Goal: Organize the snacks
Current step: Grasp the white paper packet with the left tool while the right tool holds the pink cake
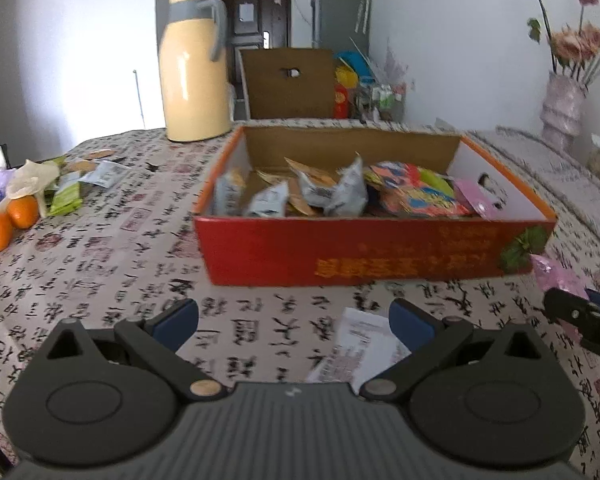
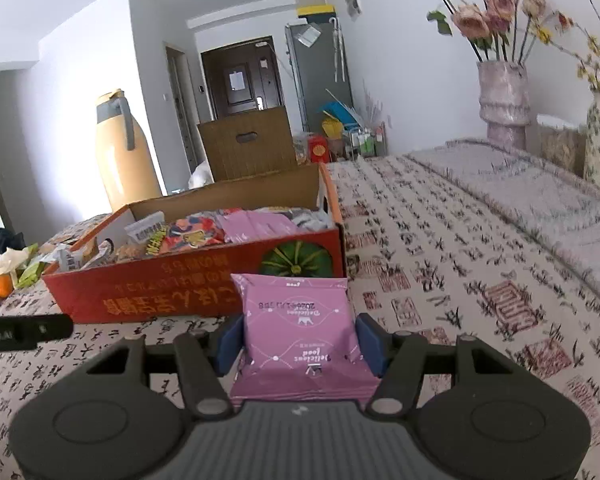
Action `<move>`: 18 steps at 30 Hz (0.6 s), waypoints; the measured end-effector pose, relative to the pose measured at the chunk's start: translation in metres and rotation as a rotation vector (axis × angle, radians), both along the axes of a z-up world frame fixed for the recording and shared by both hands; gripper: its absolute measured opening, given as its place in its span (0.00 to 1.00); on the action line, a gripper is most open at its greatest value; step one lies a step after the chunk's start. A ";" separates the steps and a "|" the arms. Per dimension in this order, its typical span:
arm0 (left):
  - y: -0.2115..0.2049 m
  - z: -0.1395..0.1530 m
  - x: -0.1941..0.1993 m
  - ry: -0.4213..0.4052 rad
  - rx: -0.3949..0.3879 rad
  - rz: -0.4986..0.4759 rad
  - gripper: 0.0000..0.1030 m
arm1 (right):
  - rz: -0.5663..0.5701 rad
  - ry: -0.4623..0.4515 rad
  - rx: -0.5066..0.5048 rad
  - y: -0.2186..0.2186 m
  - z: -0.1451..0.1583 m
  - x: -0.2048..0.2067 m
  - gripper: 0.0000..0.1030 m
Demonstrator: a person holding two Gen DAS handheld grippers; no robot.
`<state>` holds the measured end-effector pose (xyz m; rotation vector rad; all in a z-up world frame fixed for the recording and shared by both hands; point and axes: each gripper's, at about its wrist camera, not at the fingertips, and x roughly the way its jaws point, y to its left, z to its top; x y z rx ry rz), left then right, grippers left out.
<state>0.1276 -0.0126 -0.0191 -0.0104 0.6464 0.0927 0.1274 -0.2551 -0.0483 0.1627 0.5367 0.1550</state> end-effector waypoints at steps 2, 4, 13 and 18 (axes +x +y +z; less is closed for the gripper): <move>-0.006 -0.003 0.003 0.014 0.002 -0.008 1.00 | 0.006 0.002 -0.004 0.001 -0.003 0.000 0.58; -0.009 -0.005 0.005 0.024 0.002 -0.014 1.00 | 0.013 0.004 -0.005 0.002 -0.006 0.000 0.58; -0.019 -0.023 0.021 0.106 0.015 -0.019 1.00 | 0.046 0.001 -0.005 0.006 -0.009 -0.001 0.58; -0.024 -0.031 0.019 0.123 0.012 -0.049 1.00 | 0.060 -0.001 0.003 0.006 -0.009 -0.001 0.48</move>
